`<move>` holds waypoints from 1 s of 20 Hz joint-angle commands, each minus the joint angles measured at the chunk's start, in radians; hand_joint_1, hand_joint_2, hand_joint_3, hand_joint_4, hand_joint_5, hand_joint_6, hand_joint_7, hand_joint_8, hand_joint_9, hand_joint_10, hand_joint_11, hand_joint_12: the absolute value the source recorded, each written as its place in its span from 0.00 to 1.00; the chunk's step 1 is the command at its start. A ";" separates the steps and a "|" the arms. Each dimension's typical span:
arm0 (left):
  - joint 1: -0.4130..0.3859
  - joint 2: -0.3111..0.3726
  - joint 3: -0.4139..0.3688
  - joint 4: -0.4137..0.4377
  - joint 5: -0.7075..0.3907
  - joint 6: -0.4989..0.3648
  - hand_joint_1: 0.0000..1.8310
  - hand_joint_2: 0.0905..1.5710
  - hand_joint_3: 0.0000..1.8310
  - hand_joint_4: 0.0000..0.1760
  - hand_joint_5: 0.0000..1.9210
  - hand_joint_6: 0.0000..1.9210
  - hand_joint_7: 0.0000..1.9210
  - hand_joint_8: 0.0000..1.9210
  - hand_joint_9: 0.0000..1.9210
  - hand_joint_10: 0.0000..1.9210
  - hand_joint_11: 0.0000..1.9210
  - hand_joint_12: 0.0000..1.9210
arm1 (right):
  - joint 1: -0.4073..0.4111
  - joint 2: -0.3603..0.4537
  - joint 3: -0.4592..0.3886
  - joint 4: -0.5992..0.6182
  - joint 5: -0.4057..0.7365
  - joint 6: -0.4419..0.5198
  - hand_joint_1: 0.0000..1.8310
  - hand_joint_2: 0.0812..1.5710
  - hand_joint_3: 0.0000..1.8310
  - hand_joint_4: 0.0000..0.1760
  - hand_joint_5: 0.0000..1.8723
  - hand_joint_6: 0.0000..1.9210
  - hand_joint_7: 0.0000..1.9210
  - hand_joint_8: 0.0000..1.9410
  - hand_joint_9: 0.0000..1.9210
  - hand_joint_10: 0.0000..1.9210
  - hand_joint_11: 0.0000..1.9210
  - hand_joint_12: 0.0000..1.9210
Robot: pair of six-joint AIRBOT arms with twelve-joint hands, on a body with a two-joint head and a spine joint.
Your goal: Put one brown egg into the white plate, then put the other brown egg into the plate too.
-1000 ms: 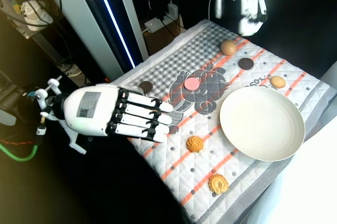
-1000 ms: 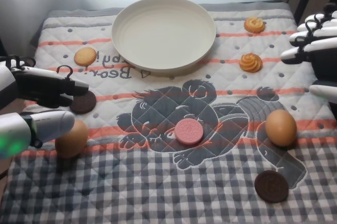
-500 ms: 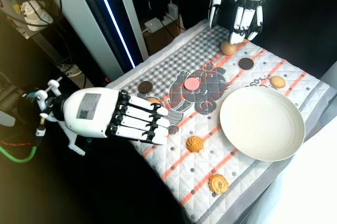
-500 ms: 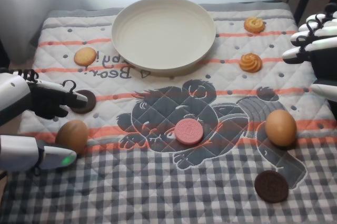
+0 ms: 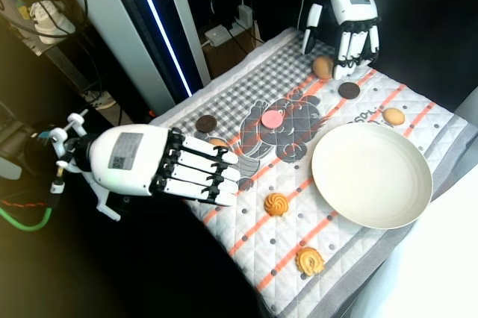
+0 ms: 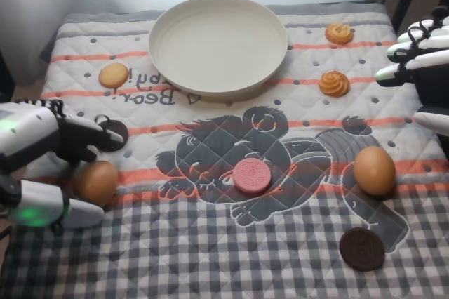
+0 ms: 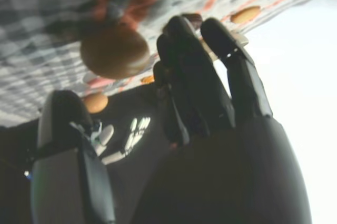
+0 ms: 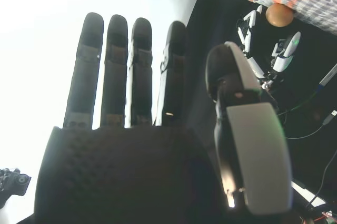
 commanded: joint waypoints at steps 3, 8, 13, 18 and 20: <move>-0.025 -0.013 0.014 0.000 -0.048 0.022 0.44 0.54 0.00 0.75 0.30 0.00 0.41 0.00 0.44 0.01 0.11 0.63 | 0.005 0.002 0.000 0.033 0.118 0.003 0.30 0.84 0.00 0.56 0.39 0.00 0.33 0.00 0.29 0.00 0.23 0.05; -0.031 -0.019 0.021 0.000 -0.019 0.028 0.47 0.54 0.00 0.71 0.33 0.01 0.43 0.01 0.45 0.02 0.08 0.67 | 0.004 0.002 0.000 0.033 0.118 0.003 0.32 0.84 0.00 0.60 0.40 0.00 0.35 0.00 0.30 0.00 0.24 0.05; -0.029 -0.019 0.022 0.000 -0.004 0.031 0.55 0.53 0.00 0.66 0.37 0.00 0.46 0.00 0.45 0.12 0.10 0.69 | 0.000 0.002 -0.001 0.034 0.118 0.003 0.32 0.84 0.00 0.54 0.40 0.00 0.36 0.01 0.31 0.00 0.25 0.05; -0.032 -0.027 0.022 -0.012 -0.018 0.031 0.58 0.63 0.00 0.87 0.58 0.28 0.55 0.03 0.35 0.47 0.13 0.72 | 0.000 0.002 -0.001 0.034 0.118 0.003 0.32 0.85 0.00 0.48 0.41 0.00 0.37 0.00 0.31 0.00 0.24 0.04; -0.033 -0.032 0.022 -0.030 -0.038 0.031 0.57 0.66 0.00 0.99 0.55 0.43 0.57 0.04 0.35 0.50 0.11 0.71 | 0.000 0.001 -0.001 0.034 0.118 0.003 0.32 0.85 0.00 0.49 0.41 0.00 0.37 0.00 0.31 0.00 0.25 0.04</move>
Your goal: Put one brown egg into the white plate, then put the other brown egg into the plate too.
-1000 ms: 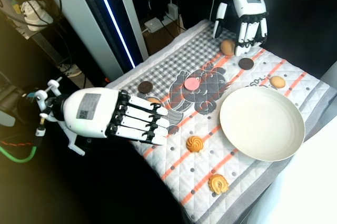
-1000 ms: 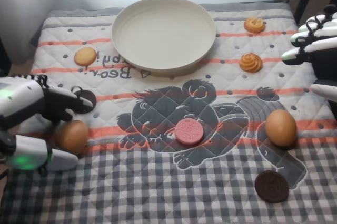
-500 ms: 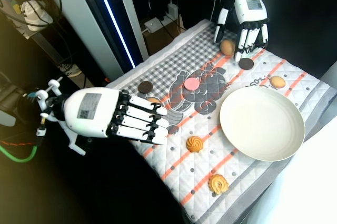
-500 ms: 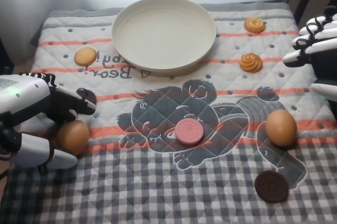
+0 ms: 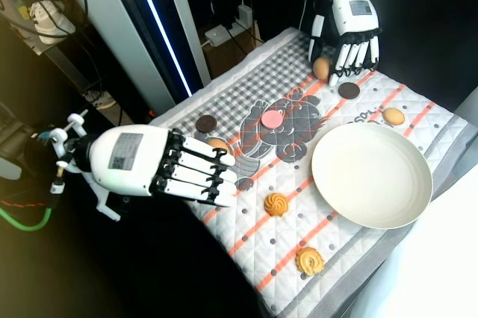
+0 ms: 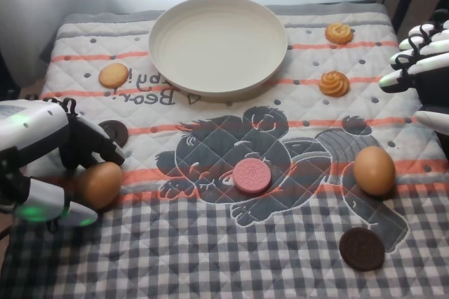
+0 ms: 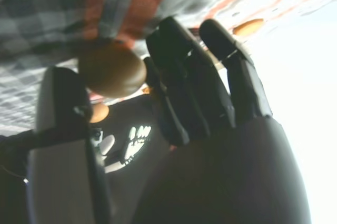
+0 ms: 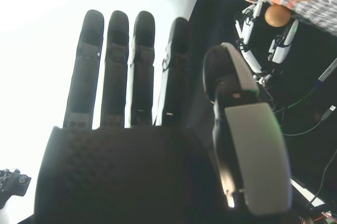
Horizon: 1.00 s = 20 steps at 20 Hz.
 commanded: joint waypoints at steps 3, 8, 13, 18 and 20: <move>-0.009 -0.003 0.000 -0.009 -0.076 0.000 0.56 0.67 0.00 1.00 0.54 0.46 0.57 0.05 0.34 0.52 0.08 0.71 | 0.004 0.001 -0.001 0.034 0.118 0.003 0.32 0.84 0.00 0.49 0.41 0.00 0.38 0.00 0.31 0.00 0.25 0.05; -0.062 -0.015 0.019 0.007 -0.112 -0.035 0.56 0.68 0.00 1.00 0.52 0.49 0.57 0.06 0.36 0.50 0.08 0.64 | 0.004 0.001 0.000 0.034 0.118 0.003 0.32 0.85 0.00 0.41 0.41 0.00 0.39 0.00 0.31 0.00 0.26 0.05; -0.230 -0.102 0.136 0.022 -0.068 -0.067 0.52 0.62 0.00 0.04 0.51 0.01 0.58 0.06 0.36 0.51 0.07 0.67 | 0.004 -0.002 0.003 0.034 0.118 0.003 0.31 0.85 0.00 0.45 0.41 0.00 0.40 0.00 0.32 0.00 0.26 0.04; -0.410 -0.292 0.384 -0.024 0.081 -0.067 0.49 0.62 0.00 0.07 0.51 0.00 0.60 0.02 0.37 0.54 0.08 0.82 | 0.036 -0.025 0.030 0.007 0.110 0.003 0.34 0.85 0.00 0.41 0.42 0.00 0.41 0.00 0.34 0.00 0.26 0.03; -0.444 -0.360 0.477 -0.054 0.140 -0.067 0.48 0.61 0.00 0.17 0.49 0.00 0.60 0.02 0.41 0.42 0.07 0.77 | 0.066 -0.038 0.041 -0.021 0.093 0.003 0.32 0.85 0.00 0.45 0.42 0.00 0.41 0.00 0.34 0.00 0.25 0.03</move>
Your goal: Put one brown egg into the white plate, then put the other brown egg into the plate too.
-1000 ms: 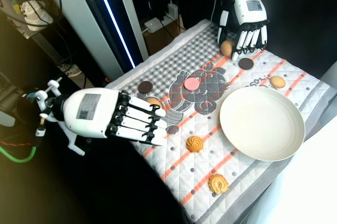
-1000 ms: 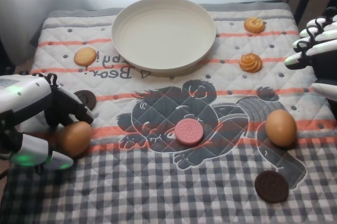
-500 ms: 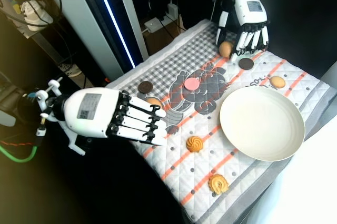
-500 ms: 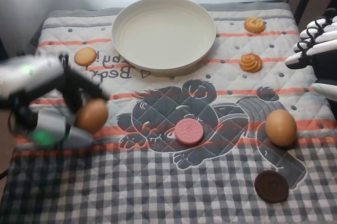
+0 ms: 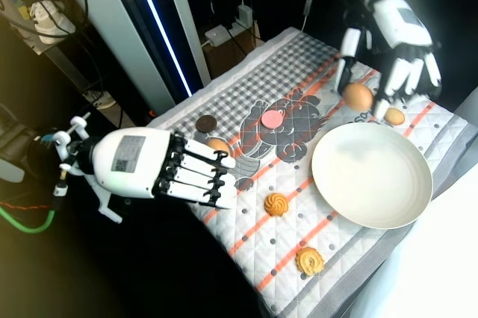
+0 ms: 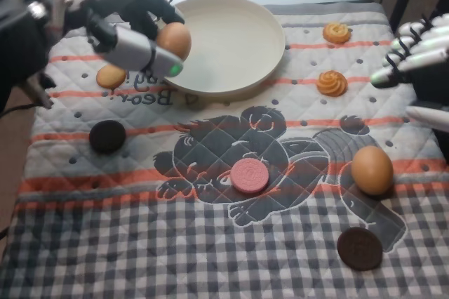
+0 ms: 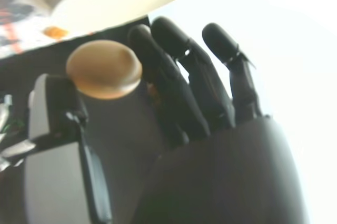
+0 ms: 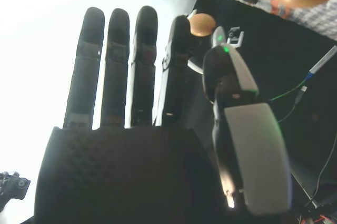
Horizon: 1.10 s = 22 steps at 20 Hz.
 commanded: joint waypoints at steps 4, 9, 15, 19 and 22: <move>-0.037 -0.087 0.120 -0.023 -0.002 0.006 0.41 0.55 0.00 0.53 0.32 0.00 0.53 0.00 0.37 0.35 0.05 0.79 | 0.050 -0.037 0.034 -0.022 0.093 0.003 0.30 0.85 0.00 0.43 0.41 0.00 0.41 0.00 0.33 0.00 0.25 0.02; -0.036 -0.141 0.162 -0.104 0.012 0.075 0.39 0.48 0.00 0.84 0.11 0.00 0.30 0.00 0.31 0.07 0.00 0.69 | 0.070 -0.049 0.041 -0.046 0.089 0.003 0.31 0.85 0.00 0.28 0.42 0.00 0.41 0.00 0.33 0.00 0.29 0.04; 0.058 0.033 -0.030 0.061 -0.160 -0.198 0.35 0.49 0.00 1.00 0.04 0.00 0.17 0.00 0.22 0.00 0.00 0.51 | 0.070 -0.033 0.028 -0.080 0.089 0.003 0.26 0.83 0.00 0.69 0.36 0.01 0.37 0.00 0.29 0.00 0.27 0.02; 0.165 0.228 -0.260 0.166 -0.334 -0.252 0.30 0.50 0.00 1.00 0.02 0.00 0.12 0.00 0.17 0.00 0.00 0.49 | 0.070 0.027 -0.024 -0.133 0.089 0.003 0.26 0.77 0.00 0.95 0.20 0.00 0.25 0.00 0.23 0.00 0.24 0.00; 0.297 0.351 -0.365 0.330 -0.441 -0.559 0.33 0.47 0.00 1.00 0.04 0.00 0.13 0.00 0.18 0.00 0.00 0.59 | 0.069 0.071 -0.065 -0.165 0.089 0.003 0.29 0.73 0.00 1.00 0.12 0.00 0.19 0.00 0.22 0.00 0.24 0.00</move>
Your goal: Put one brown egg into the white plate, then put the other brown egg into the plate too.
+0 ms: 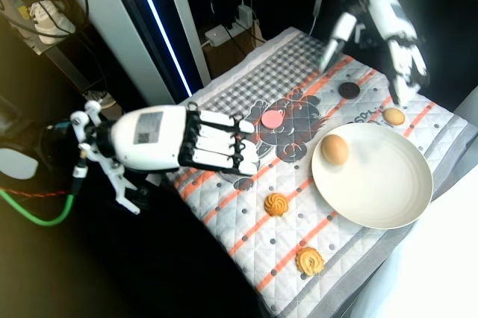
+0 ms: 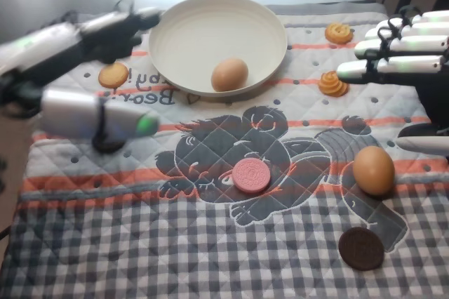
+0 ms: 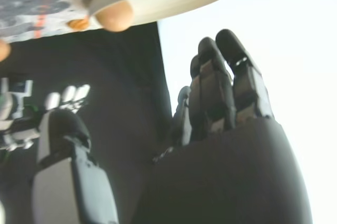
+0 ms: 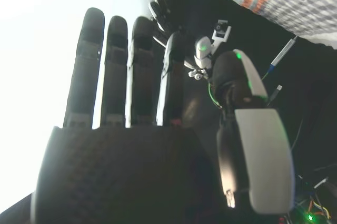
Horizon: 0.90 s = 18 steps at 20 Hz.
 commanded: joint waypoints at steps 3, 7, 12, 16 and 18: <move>0.075 0.070 -0.037 0.024 -0.247 -0.176 0.35 0.49 0.00 0.99 0.06 0.00 0.14 0.00 0.16 0.01 0.00 0.52 | -0.015 0.015 -0.007 0.013 0.088 0.002 0.31 0.68 0.00 0.99 0.12 0.00 0.17 0.00 0.21 0.00 0.25 0.01; 0.125 0.115 -0.077 0.012 -0.297 -0.191 0.40 0.48 0.00 1.00 0.08 0.00 0.17 0.00 0.16 0.00 0.00 0.34 | -0.029 -0.002 0.001 -0.034 0.005 0.002 0.33 0.65 0.00 0.91 0.12 0.01 0.17 0.00 0.22 0.00 0.25 0.01; 0.137 0.106 -0.071 -0.006 -0.286 -0.191 0.43 0.48 0.00 1.00 0.08 0.00 0.18 0.00 0.19 0.00 0.00 0.34 | 0.003 -0.065 0.043 -0.137 -0.073 0.002 0.41 0.62 0.00 0.83 0.17 0.01 0.22 0.01 0.25 0.01 0.27 0.03; 0.146 0.104 -0.071 -0.019 -0.292 -0.191 0.43 0.48 0.00 1.00 0.08 0.00 0.19 0.00 0.20 0.00 0.00 0.34 | 0.015 -0.082 0.048 -0.162 -0.091 0.002 0.47 0.60 0.00 0.92 0.20 0.00 0.25 0.01 0.27 0.01 0.27 0.04; 0.149 0.103 -0.071 -0.023 -0.292 -0.191 0.43 0.48 0.00 1.00 0.08 0.00 0.19 0.00 0.20 0.00 0.00 0.36 | 0.018 -0.088 0.050 -0.162 -0.091 0.002 0.49 0.60 0.00 0.83 0.24 0.00 0.29 0.00 0.30 0.00 0.20 0.26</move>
